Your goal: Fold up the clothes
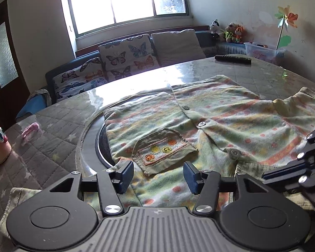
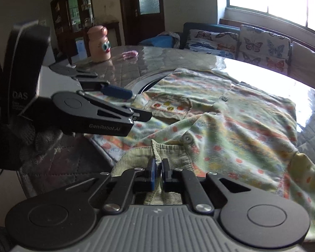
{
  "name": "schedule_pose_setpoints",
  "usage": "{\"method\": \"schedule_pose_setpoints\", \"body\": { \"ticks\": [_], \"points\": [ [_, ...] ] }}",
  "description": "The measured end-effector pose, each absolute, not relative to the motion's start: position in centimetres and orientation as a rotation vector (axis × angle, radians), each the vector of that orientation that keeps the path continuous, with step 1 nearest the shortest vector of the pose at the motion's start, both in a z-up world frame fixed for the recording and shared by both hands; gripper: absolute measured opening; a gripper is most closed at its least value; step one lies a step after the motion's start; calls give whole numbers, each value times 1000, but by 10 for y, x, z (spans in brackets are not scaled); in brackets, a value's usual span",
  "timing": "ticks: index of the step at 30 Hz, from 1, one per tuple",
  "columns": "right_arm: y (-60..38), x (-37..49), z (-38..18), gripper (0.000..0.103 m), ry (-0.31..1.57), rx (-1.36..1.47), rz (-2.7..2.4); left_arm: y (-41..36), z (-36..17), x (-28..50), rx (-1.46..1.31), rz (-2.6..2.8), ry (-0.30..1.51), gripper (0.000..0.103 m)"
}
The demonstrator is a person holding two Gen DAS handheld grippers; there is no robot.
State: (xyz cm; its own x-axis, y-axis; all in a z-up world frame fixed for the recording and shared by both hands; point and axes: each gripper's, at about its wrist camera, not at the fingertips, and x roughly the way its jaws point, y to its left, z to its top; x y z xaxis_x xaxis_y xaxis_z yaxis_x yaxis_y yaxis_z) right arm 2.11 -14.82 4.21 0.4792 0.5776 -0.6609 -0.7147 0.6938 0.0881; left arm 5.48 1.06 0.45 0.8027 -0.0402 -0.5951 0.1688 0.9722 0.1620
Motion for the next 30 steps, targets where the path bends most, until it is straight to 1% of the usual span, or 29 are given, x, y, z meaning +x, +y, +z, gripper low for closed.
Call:
{"method": "schedule_pose_setpoints", "body": {
  "ticks": [6, 10, 12, 20, 23, 30],
  "points": [
    [-179, 26, 64, 3, 690, -70, 753, 1, -3, 71, 193, -157, 651, 55],
    [-188, 28, 71, 3, 676, -37, 739, -9, -9, 71, 198, -209, 660, 54],
    [-190, 30, 73, 1, 676, -20, 739, -14, -9, 69, 206, -238, 654, 53],
    [-181, 33, 67, 1, 695, -15, 758, -21, -11, 59, 222, -292, 653, 53],
    [-177, 31, 65, 2, 701, -26, 773, -21, -9, 50, 235, -307, 644, 54],
    [-165, 26, 49, 6, 751, -77, 826, 9, -3, 33, 170, -245, 639, 54]
  ]
}}
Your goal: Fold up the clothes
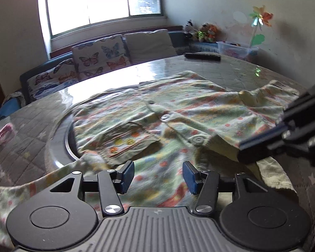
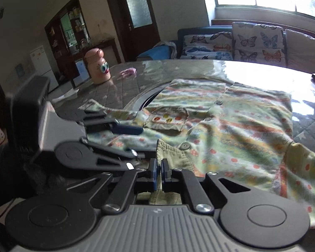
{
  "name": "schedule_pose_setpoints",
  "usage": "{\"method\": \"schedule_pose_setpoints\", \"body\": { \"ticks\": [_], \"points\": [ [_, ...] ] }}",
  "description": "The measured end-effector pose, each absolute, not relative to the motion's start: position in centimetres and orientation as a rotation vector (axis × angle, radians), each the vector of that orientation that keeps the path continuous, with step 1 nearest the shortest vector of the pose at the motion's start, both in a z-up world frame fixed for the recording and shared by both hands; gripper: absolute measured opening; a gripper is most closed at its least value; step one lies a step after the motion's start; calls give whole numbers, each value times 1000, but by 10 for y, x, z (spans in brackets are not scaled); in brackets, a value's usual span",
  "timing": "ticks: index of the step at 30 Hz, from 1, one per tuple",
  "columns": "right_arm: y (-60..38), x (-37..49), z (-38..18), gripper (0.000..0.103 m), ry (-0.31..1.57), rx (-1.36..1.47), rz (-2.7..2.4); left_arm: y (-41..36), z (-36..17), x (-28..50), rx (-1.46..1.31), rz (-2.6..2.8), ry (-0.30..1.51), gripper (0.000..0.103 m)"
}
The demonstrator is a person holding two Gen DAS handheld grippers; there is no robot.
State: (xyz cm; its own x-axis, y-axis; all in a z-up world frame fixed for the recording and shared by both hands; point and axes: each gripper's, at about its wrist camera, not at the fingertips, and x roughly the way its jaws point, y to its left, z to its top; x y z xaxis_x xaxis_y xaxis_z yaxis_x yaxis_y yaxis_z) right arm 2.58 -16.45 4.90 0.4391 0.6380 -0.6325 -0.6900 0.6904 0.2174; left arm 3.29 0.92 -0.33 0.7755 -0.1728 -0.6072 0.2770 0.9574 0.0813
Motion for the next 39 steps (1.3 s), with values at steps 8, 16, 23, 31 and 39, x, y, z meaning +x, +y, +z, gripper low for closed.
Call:
{"method": "schedule_pose_setpoints", "body": {
  "ticks": [8, 16, 23, 31, 39],
  "points": [
    [-160, 22, 50, 8, 735, -82, 855, 34, 21, 29, 116, -167, 579, 54],
    [-151, 22, 26, 11, 760, -211, 787, -7, 27, 33, 132, -301, 554, 54],
    [-185, 33, 37, 13, 726, -124, 686, -33, 6, 41, 143, -372, 612, 49],
    [-219, 48, 27, 22, 758, -81, 575, -36, -12, 38, 196, -379, 660, 45],
    [-266, 59, 29, 40, 725, -16, 424, -39, -9, 38, 223, -376, 663, 47]
  ]
}}
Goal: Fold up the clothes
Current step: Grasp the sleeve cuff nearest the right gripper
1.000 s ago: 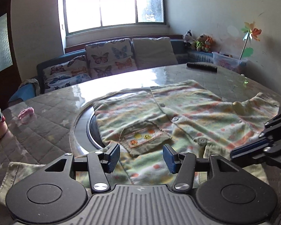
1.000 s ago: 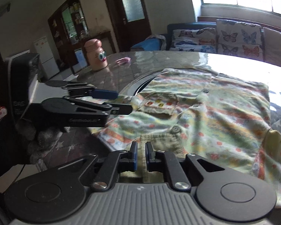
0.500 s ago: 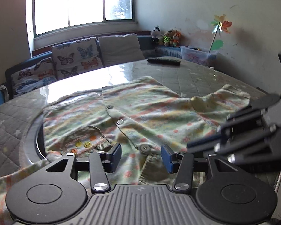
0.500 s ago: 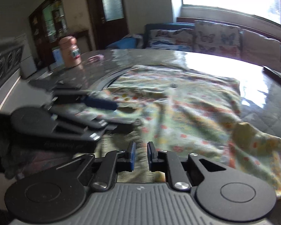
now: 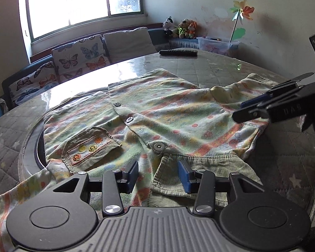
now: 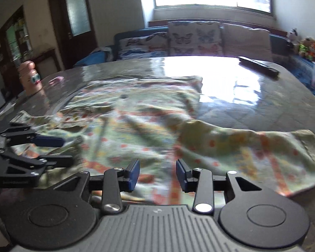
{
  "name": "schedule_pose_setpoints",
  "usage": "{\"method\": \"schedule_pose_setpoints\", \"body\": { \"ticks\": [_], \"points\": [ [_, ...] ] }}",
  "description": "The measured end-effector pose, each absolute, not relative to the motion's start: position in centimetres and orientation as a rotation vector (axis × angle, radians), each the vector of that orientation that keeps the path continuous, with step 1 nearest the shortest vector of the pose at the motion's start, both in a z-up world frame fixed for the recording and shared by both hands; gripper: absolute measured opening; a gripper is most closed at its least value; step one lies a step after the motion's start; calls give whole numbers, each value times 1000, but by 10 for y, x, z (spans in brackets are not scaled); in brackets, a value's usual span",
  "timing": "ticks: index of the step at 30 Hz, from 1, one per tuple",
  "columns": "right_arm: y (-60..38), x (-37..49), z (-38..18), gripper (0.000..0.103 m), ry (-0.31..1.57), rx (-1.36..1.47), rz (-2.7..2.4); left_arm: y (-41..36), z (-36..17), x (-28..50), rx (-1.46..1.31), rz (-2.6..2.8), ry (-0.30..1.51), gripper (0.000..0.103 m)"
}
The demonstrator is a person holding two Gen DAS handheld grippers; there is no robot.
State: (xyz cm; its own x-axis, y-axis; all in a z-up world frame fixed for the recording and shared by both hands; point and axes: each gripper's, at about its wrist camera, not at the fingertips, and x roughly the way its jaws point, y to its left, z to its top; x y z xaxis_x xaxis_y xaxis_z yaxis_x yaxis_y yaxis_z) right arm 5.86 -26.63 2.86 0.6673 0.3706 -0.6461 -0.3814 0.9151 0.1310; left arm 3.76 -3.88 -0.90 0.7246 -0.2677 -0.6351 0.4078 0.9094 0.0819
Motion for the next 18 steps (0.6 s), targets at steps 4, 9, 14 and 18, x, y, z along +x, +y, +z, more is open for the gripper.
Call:
{"method": "schedule_pose_setpoints", "body": {
  "ticks": [4, 9, 14, 18],
  "points": [
    [-305, 68, 28, 44, 707, 50, 310, -43, -4, 37, 235, -380, 661, 52],
    [-354, 83, 21, 44, 698, 93, 144, -51, 3, 36, 250, -390, 642, 60],
    [-393, 91, 14, 44, 693, 99, 21, -59, 10, 37, 264, -397, 624, 66],
    [-410, 89, 12, 44, 678, 98, -20, -64, 12, 39, 267, -396, 621, 70]
  ]
}}
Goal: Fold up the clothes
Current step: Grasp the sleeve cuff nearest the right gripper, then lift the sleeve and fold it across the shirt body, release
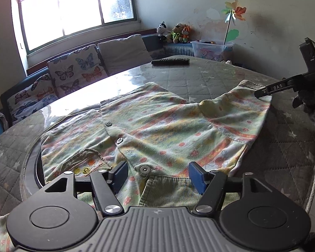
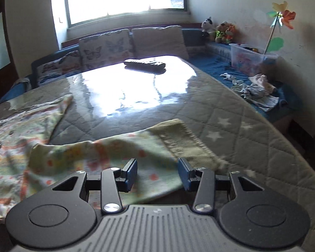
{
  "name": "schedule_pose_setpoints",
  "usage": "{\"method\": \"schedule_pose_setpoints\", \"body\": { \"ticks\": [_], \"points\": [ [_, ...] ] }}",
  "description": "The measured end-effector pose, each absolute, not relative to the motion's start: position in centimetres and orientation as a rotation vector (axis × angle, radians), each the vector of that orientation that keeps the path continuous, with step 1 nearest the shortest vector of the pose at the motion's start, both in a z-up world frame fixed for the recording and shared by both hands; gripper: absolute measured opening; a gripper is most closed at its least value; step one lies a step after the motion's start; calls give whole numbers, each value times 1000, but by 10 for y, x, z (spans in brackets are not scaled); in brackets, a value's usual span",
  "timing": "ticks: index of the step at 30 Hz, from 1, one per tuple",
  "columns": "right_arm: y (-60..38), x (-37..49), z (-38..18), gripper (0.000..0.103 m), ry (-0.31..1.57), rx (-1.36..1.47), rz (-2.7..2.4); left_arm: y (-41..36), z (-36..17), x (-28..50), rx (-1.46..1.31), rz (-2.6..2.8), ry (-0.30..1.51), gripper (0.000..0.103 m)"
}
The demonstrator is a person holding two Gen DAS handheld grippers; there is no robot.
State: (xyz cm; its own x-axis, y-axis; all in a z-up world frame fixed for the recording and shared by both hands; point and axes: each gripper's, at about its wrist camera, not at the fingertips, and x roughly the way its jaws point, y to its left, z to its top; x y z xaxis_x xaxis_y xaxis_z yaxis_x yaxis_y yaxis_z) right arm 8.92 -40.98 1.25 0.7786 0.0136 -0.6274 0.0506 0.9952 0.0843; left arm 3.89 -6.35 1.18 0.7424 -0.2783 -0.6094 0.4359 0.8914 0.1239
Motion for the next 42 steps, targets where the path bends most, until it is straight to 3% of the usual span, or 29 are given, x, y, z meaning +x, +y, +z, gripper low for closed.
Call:
{"method": "schedule_pose_setpoints", "body": {
  "ticks": [16, 18, 20, 23, 31, 42],
  "points": [
    [-436, 87, 7, 44, 650, 132, -148, -78, 11, 41, 272, -396, 616, 94],
    [-433, 87, 7, 39, 650, 130, -145, -78, 11, 41, 272, -391, 615, 97],
    [-434, 86, 8, 21, 649, 146, -134, -77, 10, 41, 269, -386, 617, 98],
    [-431, 83, 14, 8, 641, 163, -114, -75, 9, 42, 265, -374, 621, 102],
    [-397, 67, 69, 7, 529, 155, 25, -63, 9, 39, 241, -341, 611, 103],
    [-277, 65, 133, 7, 437, 88, 426, -35, 6, 29, 186, -287, 591, 103]
  ]
}}
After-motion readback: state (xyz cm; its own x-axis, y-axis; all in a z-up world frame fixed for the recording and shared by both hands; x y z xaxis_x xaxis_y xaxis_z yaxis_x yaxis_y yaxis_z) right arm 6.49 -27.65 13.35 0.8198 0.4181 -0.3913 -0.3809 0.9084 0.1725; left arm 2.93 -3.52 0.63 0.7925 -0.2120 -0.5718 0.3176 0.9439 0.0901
